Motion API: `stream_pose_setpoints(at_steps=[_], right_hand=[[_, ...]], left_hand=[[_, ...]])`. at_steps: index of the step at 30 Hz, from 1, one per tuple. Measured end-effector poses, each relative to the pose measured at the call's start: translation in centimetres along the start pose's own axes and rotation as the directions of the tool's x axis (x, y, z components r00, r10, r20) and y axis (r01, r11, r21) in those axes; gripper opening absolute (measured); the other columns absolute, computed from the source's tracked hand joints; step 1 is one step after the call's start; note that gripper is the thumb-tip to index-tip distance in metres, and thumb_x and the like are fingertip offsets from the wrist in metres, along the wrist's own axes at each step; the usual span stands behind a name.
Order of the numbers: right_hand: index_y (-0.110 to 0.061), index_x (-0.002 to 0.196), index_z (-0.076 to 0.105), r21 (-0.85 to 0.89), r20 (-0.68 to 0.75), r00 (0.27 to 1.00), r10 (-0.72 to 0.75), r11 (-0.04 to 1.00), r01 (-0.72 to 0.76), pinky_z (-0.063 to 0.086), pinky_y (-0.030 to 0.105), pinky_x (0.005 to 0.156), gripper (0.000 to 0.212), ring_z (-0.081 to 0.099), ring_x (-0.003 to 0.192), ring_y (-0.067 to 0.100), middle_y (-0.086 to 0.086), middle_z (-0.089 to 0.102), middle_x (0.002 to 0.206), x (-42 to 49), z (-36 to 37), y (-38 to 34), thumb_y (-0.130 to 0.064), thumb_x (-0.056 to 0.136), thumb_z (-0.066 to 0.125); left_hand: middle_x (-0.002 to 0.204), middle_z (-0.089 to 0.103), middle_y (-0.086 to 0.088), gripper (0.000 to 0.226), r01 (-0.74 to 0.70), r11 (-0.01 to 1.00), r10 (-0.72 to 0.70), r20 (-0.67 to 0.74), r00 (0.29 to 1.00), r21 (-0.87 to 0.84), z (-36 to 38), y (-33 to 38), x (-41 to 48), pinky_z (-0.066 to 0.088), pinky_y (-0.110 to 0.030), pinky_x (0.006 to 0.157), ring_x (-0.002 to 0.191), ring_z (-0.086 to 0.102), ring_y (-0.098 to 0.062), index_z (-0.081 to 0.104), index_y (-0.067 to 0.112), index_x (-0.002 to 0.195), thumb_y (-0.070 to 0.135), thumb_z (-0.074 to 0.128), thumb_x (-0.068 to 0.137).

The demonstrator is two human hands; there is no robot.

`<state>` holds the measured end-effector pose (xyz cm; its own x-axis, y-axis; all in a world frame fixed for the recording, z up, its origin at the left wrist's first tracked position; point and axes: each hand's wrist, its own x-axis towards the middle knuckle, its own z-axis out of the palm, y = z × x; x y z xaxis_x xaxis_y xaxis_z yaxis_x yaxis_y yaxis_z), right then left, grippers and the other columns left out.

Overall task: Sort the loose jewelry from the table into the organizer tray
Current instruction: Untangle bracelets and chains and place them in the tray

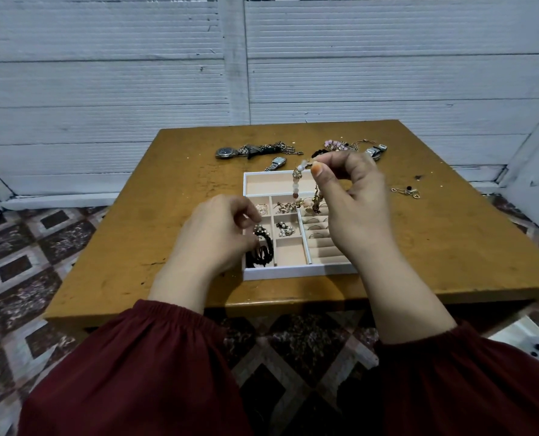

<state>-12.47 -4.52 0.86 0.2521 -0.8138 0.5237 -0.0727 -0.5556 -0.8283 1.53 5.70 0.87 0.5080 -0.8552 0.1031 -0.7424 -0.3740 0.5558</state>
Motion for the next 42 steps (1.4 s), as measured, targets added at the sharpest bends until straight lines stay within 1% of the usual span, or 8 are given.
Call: stream_pose_setpoints(at_steps=[2,4,13,18,27,34,39,42], right_hand=[[-0.039,0.084,0.059,-0.001,0.001,1.0,-0.002,1.0,0.002,0.05,0.041,0.088,0.008,0.057,0.096,0.016,0.001,0.061,0.099,0.0,0.0,0.0,-0.031,0.087,0.059],[-0.039,0.084,0.059,-0.008,0.001,1.0,-0.005,1.0,0.005,0.05,0.041,0.087,0.009,0.057,0.097,0.016,0.001,0.061,0.098,0.0,0.1,0.0,-0.03,0.087,0.059],[-0.035,0.087,0.06,-0.005,0.003,1.0,0.007,1.0,-0.007,0.049,0.039,0.088,0.009,0.057,0.098,0.016,0.001,0.061,0.099,0.1,-0.1,0.2,-0.027,0.089,0.06],[-0.037,0.083,0.06,-0.003,-0.003,1.0,0.011,1.0,-0.011,0.05,0.043,0.087,0.004,0.058,0.095,0.02,0.001,0.061,0.096,0.2,-0.1,0.2,-0.034,0.086,0.058],[-0.037,0.082,0.06,0.007,-0.006,1.0,0.009,1.0,-0.009,0.05,0.046,0.087,0.004,0.058,0.095,0.021,0.001,0.062,0.096,0.2,-0.1,0.3,-0.036,0.085,0.057],[-0.036,0.085,0.06,0.005,-0.002,1.0,0.003,1.0,-0.003,0.05,0.043,0.086,0.004,0.058,0.095,0.02,0.001,0.061,0.097,0.2,-0.2,0.3,-0.034,0.086,0.057],[-0.038,0.083,0.06,-0.008,-0.005,1.0,-0.003,1.0,0.003,0.049,0.044,0.087,0.007,0.058,0.097,0.02,0.0,0.062,0.096,0.0,-0.1,0.3,-0.033,0.086,0.058],[-0.038,0.083,0.06,-0.001,-0.01,1.0,0.002,1.0,-0.002,0.049,0.045,0.087,0.006,0.058,0.097,0.021,-0.001,0.061,0.096,0.1,-0.4,0.3,-0.033,0.087,0.058]], left_hand=[[0.083,0.06,0.017,0.02,-0.073,0.997,0.072,0.033,0.997,0.0,0.2,0.0,0.1,0.048,-0.031,0.069,0.075,0.053,-0.006,0.069,0.035,0.087,0.019,0.076,0.076],[0.085,0.062,0.017,0.013,-0.074,0.997,0.072,0.055,0.996,0.028,0.4,-0.1,0.2,0.051,-0.035,0.074,0.08,0.056,-0.01,0.071,0.034,0.085,0.023,0.074,0.079],[0.089,0.063,0.011,0.002,0.033,0.974,-0.034,0.0,0.999,0.225,0.3,1.0,-0.3,0.042,-0.03,0.067,0.088,0.058,-0.017,0.065,0.034,0.082,0.035,0.067,0.082],[0.084,0.065,0.013,0.01,0.055,0.973,-0.058,0.006,0.998,0.224,0.3,1.4,-0.5,0.044,-0.03,0.068,0.086,0.061,-0.015,0.065,0.034,0.08,0.026,0.066,0.075],[0.083,0.065,0.014,0.012,0.035,0.97,-0.027,-0.038,0.999,0.239,0.3,1.2,-0.4,0.042,-0.029,0.066,0.085,0.06,-0.014,0.064,0.033,0.076,0.021,0.065,0.078],[0.077,0.065,0.012,0.007,0.081,0.967,-0.071,-0.049,0.996,0.242,0.5,0.4,-0.3,0.044,-0.03,0.065,0.081,0.061,-0.016,0.066,0.028,0.072,0.03,0.072,0.073],[0.081,0.065,0.009,0.006,0.083,0.96,-0.094,0.03,0.995,0.267,0.8,0.6,-0.3,0.043,-0.029,0.066,0.083,0.06,-0.02,0.066,0.028,0.072,0.034,0.067,0.072],[0.082,0.065,0.01,0.005,0.078,0.97,-0.084,0.018,0.996,0.23,0.6,0.4,-0.2,0.045,-0.03,0.067,0.085,0.06,-0.02,0.064,0.03,0.073,0.034,0.063,0.074]])
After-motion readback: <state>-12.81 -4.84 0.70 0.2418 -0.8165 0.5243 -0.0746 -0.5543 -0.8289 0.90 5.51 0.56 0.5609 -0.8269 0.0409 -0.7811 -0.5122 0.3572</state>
